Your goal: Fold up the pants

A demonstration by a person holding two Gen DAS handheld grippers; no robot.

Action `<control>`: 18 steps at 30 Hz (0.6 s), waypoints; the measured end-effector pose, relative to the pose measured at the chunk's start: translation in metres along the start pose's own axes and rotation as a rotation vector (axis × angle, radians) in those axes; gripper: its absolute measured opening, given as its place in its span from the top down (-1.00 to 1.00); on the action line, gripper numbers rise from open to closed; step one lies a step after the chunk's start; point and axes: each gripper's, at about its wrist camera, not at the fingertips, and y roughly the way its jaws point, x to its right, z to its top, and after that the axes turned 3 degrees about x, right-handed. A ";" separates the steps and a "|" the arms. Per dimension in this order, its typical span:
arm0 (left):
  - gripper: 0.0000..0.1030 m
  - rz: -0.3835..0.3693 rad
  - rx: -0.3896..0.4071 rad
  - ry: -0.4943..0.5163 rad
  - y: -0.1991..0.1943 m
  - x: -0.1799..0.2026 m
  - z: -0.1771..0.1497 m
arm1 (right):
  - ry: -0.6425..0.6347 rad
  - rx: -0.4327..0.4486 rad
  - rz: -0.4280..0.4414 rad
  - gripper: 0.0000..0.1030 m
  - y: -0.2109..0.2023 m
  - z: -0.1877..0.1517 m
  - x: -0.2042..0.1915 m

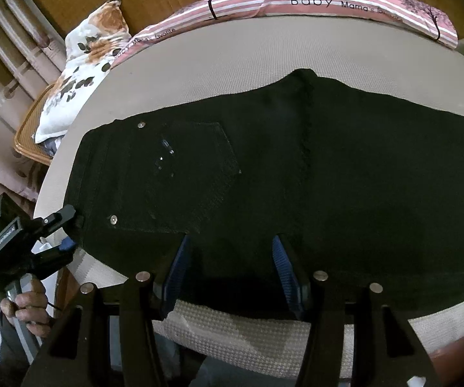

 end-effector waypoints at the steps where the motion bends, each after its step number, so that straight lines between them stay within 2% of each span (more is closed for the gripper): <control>1: -0.08 0.004 0.005 0.007 0.001 0.002 0.000 | 0.004 -0.004 0.001 0.01 0.003 0.001 -0.001; 3: -0.07 0.009 0.006 0.028 0.002 0.006 -0.001 | 0.013 -0.011 0.007 0.01 0.006 0.003 -0.004; 7: 0.14 0.041 0.026 0.089 0.003 0.007 -0.006 | 0.009 -0.010 0.010 0.00 0.007 0.005 -0.009; 18: 0.07 0.036 0.025 0.061 0.013 0.006 0.003 | 0.001 -0.029 -0.002 -0.01 0.017 0.011 -0.012</control>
